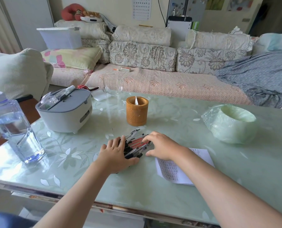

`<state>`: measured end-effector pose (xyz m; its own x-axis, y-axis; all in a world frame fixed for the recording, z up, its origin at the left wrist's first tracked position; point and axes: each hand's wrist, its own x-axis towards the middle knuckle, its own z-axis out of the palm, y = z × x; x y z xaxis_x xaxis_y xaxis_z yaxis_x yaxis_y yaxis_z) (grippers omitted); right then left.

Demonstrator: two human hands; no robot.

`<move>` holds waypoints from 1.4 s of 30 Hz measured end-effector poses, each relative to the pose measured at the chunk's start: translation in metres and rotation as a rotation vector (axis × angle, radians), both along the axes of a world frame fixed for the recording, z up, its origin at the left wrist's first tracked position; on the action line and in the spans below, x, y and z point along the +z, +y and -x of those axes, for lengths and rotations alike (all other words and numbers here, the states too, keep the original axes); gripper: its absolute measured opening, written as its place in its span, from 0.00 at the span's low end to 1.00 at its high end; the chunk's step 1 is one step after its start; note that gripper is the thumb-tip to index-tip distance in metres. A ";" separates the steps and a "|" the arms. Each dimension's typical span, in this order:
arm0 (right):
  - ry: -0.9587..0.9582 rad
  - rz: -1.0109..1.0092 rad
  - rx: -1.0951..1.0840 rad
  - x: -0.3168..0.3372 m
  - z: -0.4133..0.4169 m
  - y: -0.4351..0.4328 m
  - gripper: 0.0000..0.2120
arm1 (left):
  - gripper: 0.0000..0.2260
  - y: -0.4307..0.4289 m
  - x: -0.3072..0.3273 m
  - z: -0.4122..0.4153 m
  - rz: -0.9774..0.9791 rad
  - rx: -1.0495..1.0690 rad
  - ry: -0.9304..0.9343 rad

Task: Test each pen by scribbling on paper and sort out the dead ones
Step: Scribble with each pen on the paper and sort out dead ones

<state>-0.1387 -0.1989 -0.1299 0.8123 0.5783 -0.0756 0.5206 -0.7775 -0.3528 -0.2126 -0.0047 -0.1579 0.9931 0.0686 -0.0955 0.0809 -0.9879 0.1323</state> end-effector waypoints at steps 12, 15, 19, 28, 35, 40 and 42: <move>-0.156 -0.046 0.149 0.010 0.008 0.000 0.10 | 0.11 -0.001 0.017 0.001 0.140 -0.292 -0.269; -0.211 0.051 0.232 0.005 0.011 0.007 0.11 | 0.12 -0.001 0.016 0.001 0.157 -0.284 -0.225; -0.306 0.137 0.297 0.001 0.010 0.008 0.09 | 0.14 0.001 0.015 0.001 0.169 -0.295 -0.192; -0.251 -0.140 0.188 0.022 0.012 -0.005 0.05 | 0.08 0.001 0.037 0.006 0.286 -0.214 -0.284; -0.165 -0.200 0.056 0.039 0.030 -0.024 0.16 | 0.05 -0.033 0.068 0.005 0.531 -0.161 -0.390; -0.169 -0.045 -0.179 0.036 0.031 -0.072 0.05 | 0.20 -0.068 0.054 -0.018 0.517 -0.204 -0.416; -0.143 -0.032 -0.256 0.027 0.031 -0.097 0.04 | 0.21 -0.083 0.047 -0.023 0.419 -0.263 -0.401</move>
<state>-0.1700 -0.2954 -0.1032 0.9333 0.3532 0.0651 0.3550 -0.8796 -0.3167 -0.1892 -0.0874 -0.1111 0.9358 -0.1449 0.3214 -0.2933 -0.8259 0.4815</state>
